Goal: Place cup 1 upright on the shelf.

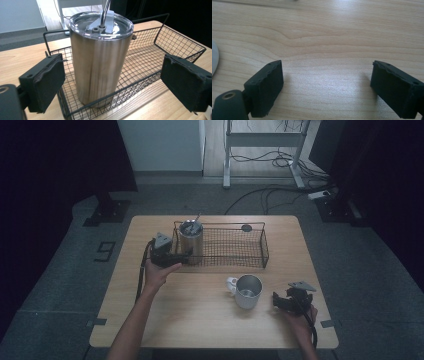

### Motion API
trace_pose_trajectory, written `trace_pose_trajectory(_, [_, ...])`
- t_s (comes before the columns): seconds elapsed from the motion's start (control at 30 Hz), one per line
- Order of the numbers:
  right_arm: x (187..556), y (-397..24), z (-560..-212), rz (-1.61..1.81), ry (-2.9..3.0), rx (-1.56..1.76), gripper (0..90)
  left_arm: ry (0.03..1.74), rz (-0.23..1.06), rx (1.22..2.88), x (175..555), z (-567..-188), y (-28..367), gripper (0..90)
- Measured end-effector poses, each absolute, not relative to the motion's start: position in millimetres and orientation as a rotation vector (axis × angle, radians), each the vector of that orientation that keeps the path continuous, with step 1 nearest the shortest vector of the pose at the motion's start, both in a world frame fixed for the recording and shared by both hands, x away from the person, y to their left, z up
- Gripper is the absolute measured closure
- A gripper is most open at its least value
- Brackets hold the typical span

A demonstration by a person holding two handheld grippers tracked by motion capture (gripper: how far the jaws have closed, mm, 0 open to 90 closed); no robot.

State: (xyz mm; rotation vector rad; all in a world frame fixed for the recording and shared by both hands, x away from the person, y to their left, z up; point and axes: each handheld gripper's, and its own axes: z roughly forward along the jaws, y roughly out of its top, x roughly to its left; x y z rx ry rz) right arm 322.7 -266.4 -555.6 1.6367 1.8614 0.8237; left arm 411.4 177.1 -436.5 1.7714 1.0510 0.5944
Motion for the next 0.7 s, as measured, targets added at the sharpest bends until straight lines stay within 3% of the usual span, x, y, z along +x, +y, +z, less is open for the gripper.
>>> trace_pose_trajectory(0.7, [322.7,-266.6,-555.5,0.827,1.864,1.636,11.0,1.084,0.587,1.836,341.8,-471.5,191.9,11.0])
